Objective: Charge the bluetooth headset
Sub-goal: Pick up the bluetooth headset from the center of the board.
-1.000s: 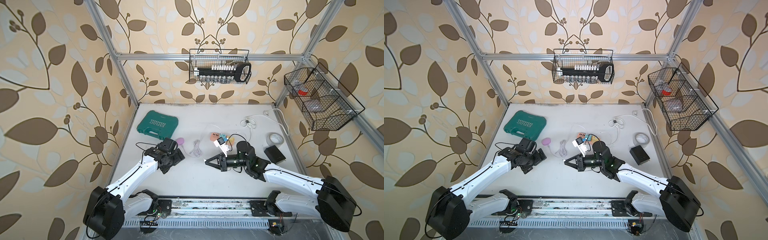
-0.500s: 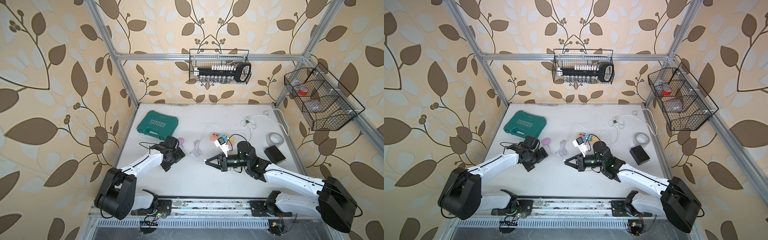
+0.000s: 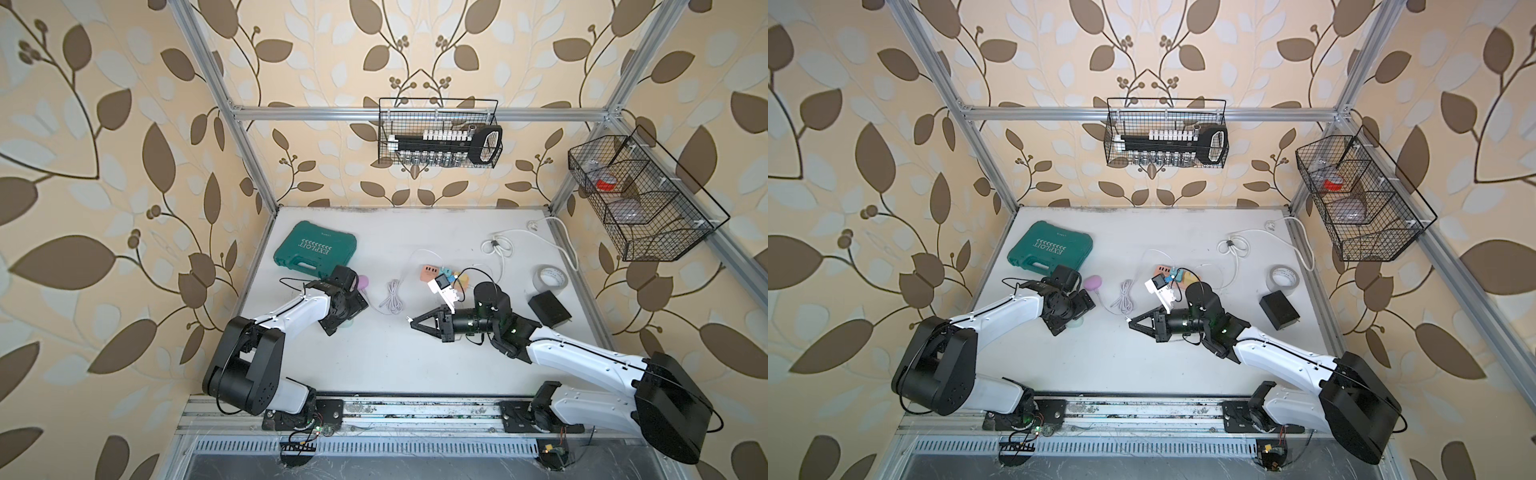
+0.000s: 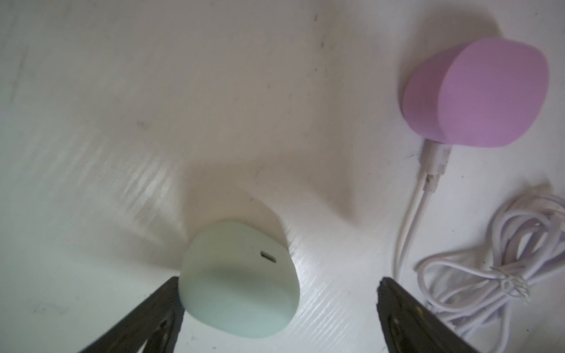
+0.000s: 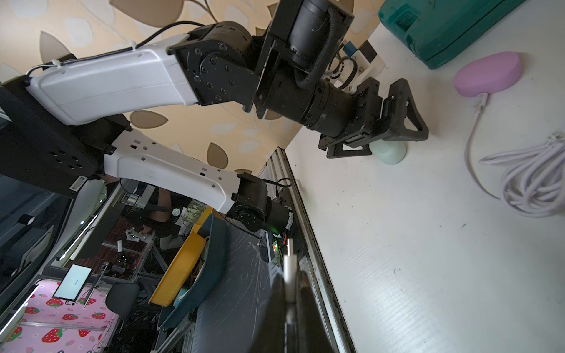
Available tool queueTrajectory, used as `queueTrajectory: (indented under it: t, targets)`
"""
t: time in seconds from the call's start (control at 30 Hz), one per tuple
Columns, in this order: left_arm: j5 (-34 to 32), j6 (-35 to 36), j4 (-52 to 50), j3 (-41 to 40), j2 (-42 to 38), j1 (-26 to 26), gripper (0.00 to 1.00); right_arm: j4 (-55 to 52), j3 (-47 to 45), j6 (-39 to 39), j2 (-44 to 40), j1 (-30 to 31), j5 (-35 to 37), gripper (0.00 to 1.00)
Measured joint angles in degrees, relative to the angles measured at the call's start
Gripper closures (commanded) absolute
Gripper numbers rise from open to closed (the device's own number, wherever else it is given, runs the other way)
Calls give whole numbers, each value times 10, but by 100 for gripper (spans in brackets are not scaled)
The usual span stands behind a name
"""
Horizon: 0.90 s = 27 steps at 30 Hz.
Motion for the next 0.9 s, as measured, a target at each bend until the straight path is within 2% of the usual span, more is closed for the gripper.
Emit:
queueTrajectory:
  t: [0.2, 0.37, 0.67, 0.9]
  targets:
    - [2, 9, 8, 41, 55, 0, 1, 0, 0, 0, 0, 0, 0, 92]
    - [1, 12, 3, 47, 55, 0, 1, 1, 0, 0, 0, -3, 0, 92]
    - [2, -7, -40, 24, -11, 0, 1, 19, 0, 2, 17, -3, -2, 92]
    - [6, -97, -101, 13, -71, 0, 1, 28, 0, 4, 17, -3, -2, 92]
